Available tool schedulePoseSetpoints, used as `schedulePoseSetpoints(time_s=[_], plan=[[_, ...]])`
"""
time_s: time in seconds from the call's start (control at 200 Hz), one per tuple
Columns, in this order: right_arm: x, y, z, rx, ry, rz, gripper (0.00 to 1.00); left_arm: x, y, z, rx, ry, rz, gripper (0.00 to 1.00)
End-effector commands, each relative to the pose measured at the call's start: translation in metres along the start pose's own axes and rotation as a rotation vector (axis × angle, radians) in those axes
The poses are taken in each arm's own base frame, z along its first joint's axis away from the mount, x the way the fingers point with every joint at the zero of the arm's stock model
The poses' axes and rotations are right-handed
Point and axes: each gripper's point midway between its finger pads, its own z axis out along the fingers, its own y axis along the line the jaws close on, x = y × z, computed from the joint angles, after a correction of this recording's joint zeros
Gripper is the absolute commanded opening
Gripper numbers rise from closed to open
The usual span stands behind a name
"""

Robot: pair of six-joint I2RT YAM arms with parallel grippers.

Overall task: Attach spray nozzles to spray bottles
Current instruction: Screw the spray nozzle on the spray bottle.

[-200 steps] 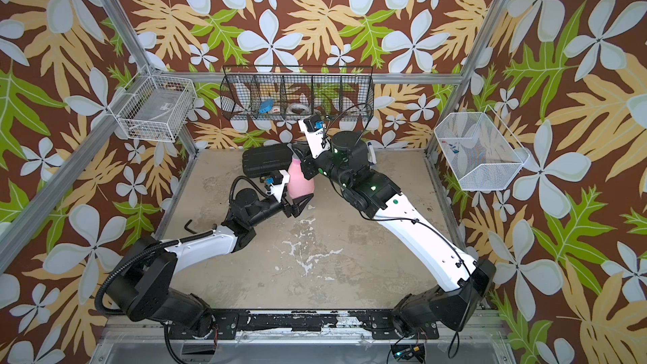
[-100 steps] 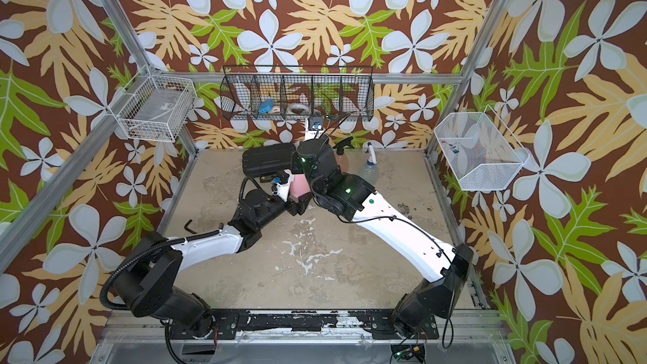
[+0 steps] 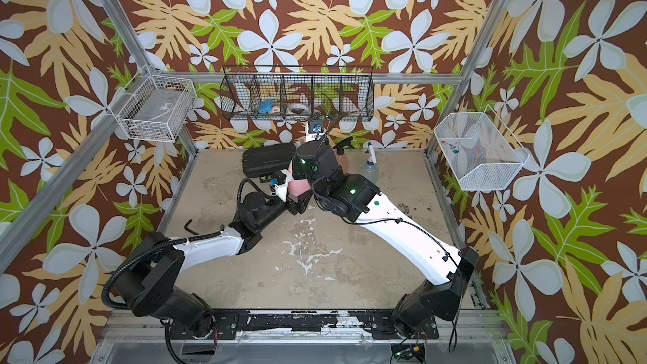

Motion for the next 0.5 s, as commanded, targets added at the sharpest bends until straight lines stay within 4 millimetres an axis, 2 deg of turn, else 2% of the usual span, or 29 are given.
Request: schedulePoseSetpoints(time_s=[0.0,0.205,0.39,0.495], plan=[[0.013,0.004,-0.007,-0.052,0.069,-0.091,0.50,-0.034,-0.004,0.000,0.016,-0.122,-0.003,0.50],[-0.004,0.019,-0.030,-0.197,0.011,-0.129,0.59,-0.027,-0.005,0.002,0.028,-0.107,-0.018,0.50],[-0.017,0.016,-0.047,-0.248,-0.014,-0.144,0.65,-0.022,-0.006,0.002,0.036,-0.095,-0.019,0.50],[-0.026,0.016,-0.053,-0.359,-0.006,-0.081,0.66,-0.021,-0.006,0.002,0.036,-0.092,-0.019,0.50]])
